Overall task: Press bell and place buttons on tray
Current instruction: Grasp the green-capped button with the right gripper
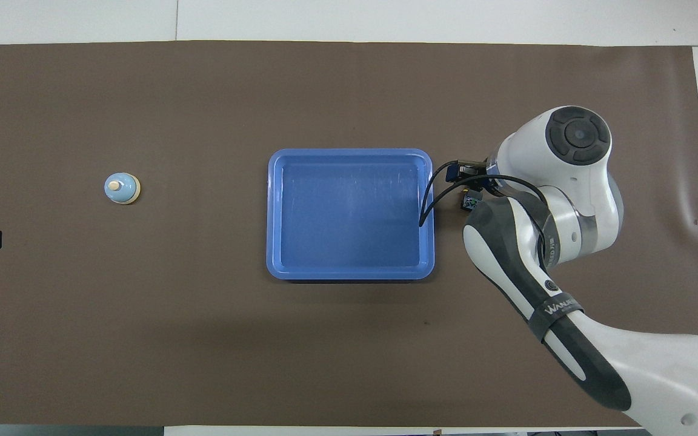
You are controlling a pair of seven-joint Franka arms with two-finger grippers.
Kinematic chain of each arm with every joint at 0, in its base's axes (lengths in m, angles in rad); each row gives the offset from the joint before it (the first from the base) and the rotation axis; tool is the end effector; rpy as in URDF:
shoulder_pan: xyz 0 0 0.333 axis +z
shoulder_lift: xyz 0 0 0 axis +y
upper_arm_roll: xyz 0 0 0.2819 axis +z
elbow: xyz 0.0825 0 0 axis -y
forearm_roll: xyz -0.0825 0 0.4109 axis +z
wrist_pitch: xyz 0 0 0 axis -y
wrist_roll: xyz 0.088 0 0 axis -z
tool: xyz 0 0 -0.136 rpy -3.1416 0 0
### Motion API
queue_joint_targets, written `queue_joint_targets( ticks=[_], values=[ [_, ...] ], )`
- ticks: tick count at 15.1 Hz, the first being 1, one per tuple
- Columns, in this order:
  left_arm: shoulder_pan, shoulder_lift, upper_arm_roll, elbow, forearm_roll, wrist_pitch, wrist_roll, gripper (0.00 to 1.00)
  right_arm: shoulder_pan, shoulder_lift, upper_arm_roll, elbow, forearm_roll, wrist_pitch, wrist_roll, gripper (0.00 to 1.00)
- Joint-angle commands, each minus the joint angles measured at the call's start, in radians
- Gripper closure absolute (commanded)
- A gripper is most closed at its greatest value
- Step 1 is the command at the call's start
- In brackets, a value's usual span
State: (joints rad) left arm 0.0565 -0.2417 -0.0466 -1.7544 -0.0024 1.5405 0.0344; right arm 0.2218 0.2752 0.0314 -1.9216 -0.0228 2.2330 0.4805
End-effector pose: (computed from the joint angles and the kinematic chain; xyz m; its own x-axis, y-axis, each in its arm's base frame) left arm 0.5099 0.0024 0.5990 0.9994 -0.0235 0.0272 -0.0233 -0.9997 -0.0097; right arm 0.6105 0.1564 0.2753 0.9763 -0.2133 0.0368 -0.2131 -0.9770 -0.0080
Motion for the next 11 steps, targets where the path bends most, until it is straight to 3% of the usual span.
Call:
queue_joint_targets(
  ticks=[1,4,11],
  values=[
    [-0.001,-0.010,0.002,0.001,-0.007,-0.014,0.005,0.00,0.007,0.033,-0.001,-0.007,0.004,0.043,0.023,0.00],
    [-0.001,-0.010,0.002,0.001,-0.007,-0.016,0.005,0.00,0.005,0.071,-0.001,-0.007,0.003,0.074,0.023,0.00],
    [-0.001,-0.010,0.002,0.001,-0.007,-0.016,0.005,0.00,-0.007,0.065,-0.001,-0.080,0.001,0.129,0.009,0.00]
  ],
)
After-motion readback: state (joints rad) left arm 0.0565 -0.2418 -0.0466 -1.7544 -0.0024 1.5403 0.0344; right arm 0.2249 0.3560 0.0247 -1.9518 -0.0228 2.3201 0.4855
